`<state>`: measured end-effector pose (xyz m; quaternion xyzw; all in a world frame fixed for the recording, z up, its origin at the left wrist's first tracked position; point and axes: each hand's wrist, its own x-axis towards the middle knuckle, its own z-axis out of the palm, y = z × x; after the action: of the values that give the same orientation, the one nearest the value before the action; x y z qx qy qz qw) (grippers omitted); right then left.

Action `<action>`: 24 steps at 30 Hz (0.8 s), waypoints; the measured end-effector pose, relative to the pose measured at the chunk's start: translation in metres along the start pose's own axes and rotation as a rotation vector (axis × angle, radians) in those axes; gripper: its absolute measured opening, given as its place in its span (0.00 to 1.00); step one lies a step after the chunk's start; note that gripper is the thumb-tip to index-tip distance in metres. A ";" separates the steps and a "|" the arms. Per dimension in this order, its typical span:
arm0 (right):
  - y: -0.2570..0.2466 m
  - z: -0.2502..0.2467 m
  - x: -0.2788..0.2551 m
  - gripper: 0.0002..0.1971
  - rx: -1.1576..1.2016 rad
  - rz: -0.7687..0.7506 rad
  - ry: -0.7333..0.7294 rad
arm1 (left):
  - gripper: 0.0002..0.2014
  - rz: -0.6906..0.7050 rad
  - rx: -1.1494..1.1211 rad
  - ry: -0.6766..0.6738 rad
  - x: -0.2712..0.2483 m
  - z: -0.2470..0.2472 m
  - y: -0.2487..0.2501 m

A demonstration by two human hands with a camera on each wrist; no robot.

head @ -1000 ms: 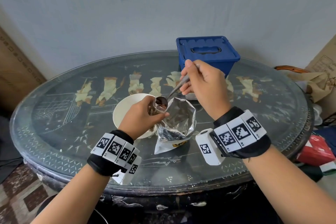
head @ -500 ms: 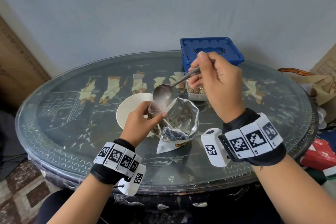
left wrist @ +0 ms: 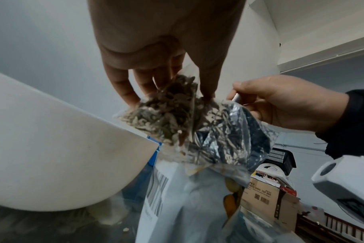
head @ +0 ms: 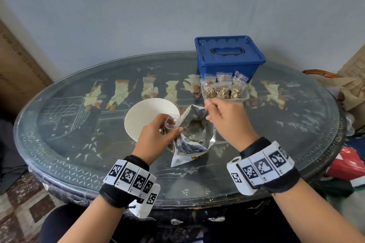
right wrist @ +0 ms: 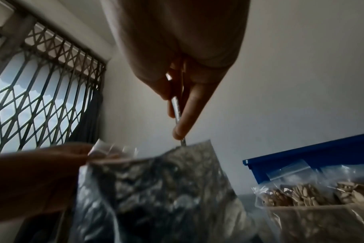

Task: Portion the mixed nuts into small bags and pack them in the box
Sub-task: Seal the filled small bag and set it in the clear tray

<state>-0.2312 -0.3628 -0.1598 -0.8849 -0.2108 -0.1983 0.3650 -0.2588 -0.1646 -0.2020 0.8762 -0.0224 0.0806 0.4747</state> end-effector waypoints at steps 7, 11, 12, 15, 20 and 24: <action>-0.004 0.015 -0.007 0.17 -0.215 -0.035 -0.216 | 0.16 0.069 0.036 -0.003 -0.007 0.001 0.002; -0.008 0.016 -0.009 0.17 -0.224 0.040 -0.255 | 0.17 0.081 0.044 -0.008 -0.010 0.003 0.004; -0.008 0.016 -0.010 0.17 -0.210 0.069 -0.260 | 0.17 0.081 0.048 -0.009 -0.010 0.003 0.004; -0.007 0.019 -0.007 0.20 -0.124 0.191 -0.287 | 0.17 0.080 0.053 -0.012 -0.011 0.003 0.004; -0.007 0.020 0.002 0.22 0.015 0.381 -0.310 | 0.18 0.084 0.063 -0.025 -0.011 0.002 0.003; -0.010 0.015 0.005 0.20 0.136 0.511 -0.282 | 0.17 0.084 0.062 -0.035 -0.008 0.002 0.003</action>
<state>-0.2289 -0.3446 -0.1614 -0.9017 -0.0427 0.0396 0.4285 -0.2671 -0.1681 -0.2017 0.8900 -0.0651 0.0857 0.4430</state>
